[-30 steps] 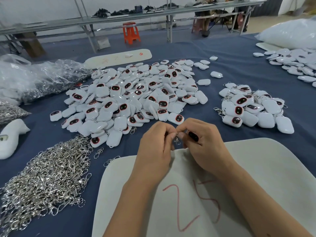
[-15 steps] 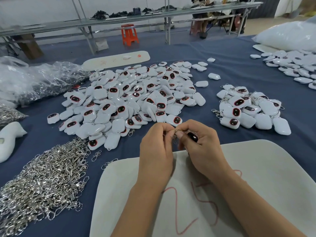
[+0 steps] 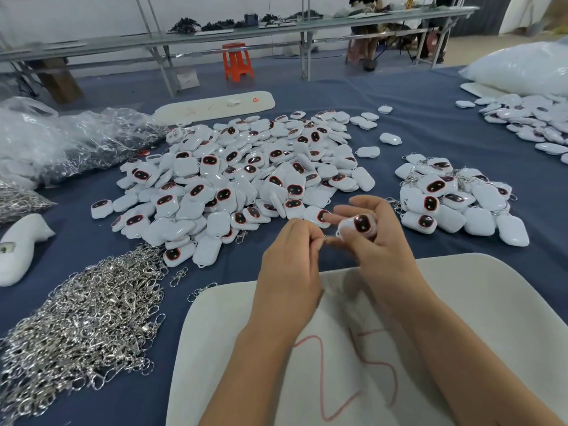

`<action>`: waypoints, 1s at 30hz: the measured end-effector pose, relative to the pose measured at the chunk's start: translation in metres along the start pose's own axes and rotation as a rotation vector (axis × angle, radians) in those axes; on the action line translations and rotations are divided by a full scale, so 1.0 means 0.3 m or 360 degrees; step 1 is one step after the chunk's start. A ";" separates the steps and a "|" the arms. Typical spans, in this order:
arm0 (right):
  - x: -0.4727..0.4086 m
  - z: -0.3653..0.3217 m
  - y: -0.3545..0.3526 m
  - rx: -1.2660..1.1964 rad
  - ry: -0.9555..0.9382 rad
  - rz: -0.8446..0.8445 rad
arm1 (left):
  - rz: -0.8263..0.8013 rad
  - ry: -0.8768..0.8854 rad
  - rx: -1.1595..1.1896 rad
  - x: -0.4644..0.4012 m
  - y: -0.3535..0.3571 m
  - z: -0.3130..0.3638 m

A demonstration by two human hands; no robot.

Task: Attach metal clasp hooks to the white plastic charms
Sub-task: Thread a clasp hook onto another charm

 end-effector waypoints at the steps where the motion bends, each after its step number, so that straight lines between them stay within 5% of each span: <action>1: -0.007 0.000 -0.005 -0.0076 0.0045 0.0023 | -0.0010 0.0014 -0.0003 -0.001 0.000 0.001; 5: -0.020 -0.003 -0.021 -0.0042 0.0110 0.0126 | -0.0062 0.0054 -0.0005 0.000 0.001 0.004; 10: -0.014 -0.004 -0.038 0.0588 -0.0327 0.0275 | -0.0231 0.0015 0.0017 0.011 0.010 0.011; 17: -0.030 -0.008 -0.046 -0.0099 -0.0020 0.0222 | -0.0333 -0.0153 0.0119 0.016 0.017 -0.007; 30: -0.017 -0.003 -0.039 0.0407 -0.0153 0.0227 | -0.0352 -0.0291 0.0310 0.007 0.023 -0.021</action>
Point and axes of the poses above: each hand's wrist, its own x-axis away from the middle knuckle, its own y-axis out of the palm, z = x × y, the point moved 3 cm from there along -x, towards the middle knuckle, and after that the axes turned 8 degrees about z, right-handed, at the moved point
